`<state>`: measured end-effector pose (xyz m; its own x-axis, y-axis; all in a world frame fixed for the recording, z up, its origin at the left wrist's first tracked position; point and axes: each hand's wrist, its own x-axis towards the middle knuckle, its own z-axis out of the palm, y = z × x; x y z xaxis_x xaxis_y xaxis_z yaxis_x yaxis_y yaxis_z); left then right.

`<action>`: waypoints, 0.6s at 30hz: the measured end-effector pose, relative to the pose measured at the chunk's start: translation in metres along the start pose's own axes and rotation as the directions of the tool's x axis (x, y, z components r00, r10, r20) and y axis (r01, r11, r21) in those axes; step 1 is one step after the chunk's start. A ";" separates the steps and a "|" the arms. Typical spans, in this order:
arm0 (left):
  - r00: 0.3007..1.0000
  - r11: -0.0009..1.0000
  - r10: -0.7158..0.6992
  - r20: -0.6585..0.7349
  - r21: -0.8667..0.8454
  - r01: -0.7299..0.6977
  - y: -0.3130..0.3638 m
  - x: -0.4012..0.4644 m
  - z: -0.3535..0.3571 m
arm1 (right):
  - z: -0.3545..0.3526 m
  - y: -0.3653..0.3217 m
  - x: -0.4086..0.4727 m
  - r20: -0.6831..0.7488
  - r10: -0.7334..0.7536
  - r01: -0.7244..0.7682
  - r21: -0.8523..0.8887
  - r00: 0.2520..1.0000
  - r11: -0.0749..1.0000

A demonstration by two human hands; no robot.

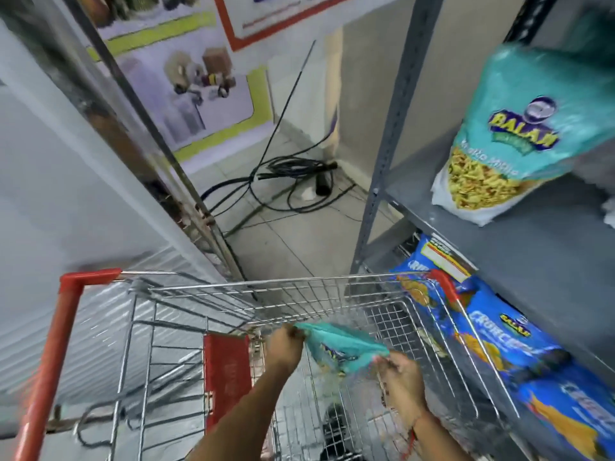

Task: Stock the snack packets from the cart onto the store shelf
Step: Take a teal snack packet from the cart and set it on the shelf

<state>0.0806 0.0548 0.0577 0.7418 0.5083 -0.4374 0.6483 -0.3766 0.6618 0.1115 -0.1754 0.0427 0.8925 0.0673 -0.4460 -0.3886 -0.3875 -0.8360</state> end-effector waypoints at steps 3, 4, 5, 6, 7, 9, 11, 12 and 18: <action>0.992 0.987 0.126 0.018 -0.106 -0.123 0.035 -0.024 -0.013 | -0.026 -0.031 -0.020 -0.082 -0.128 0.132 0.043 0.988 0.990; 0.985 0.974 0.171 0.021 -0.158 -0.165 0.049 -0.031 -0.018 | -0.037 -0.046 -0.028 -0.112 -0.177 0.181 0.034 0.978 0.983; 0.975 0.951 0.221 0.018 -0.228 -0.211 0.063 -0.038 -0.024 | -0.050 -0.063 -0.037 -0.142 -0.224 0.229 0.020 0.964 0.973; 0.963 0.923 0.268 0.018 -0.290 -0.252 0.075 -0.041 -0.028 | -0.064 -0.079 -0.046 -0.174 -0.281 0.288 0.014 0.944 0.958; 0.950 0.897 0.313 0.013 -0.331 -0.291 0.094 -0.048 -0.034 | -0.079 -0.095 -0.056 -0.209 -0.333 0.340 0.000 0.920 0.940; 0.906 0.832 0.423 0.014 -0.402 -0.382 0.139 -0.072 -0.049 | -0.111 -0.127 -0.078 -0.289 -0.414 0.421 -0.040 0.863 0.906; 0.842 0.742 0.540 0.013 -0.480 -0.468 0.190 -0.098 -0.065 | -0.145 -0.162 -0.104 -0.357 -0.459 0.486 -0.018 0.814 0.874; 0.809 0.701 0.587 -0.010 -0.492 -0.515 0.215 -0.112 -0.073 | -0.162 -0.181 -0.118 -0.392 -0.486 0.525 -0.009 0.781 0.851; 0.697 0.533 0.710 -0.096 -0.575 -0.621 0.354 -0.186 -0.109 | -0.267 -0.278 -0.197 -0.600 -0.585 0.692 -0.070 0.546 0.718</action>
<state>0.1535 -0.0890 0.4394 0.9613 0.1615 0.2233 -0.2143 -0.0714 0.9741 0.1052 -0.3259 0.4485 0.8519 -0.2886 0.4370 0.3547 -0.2962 -0.8869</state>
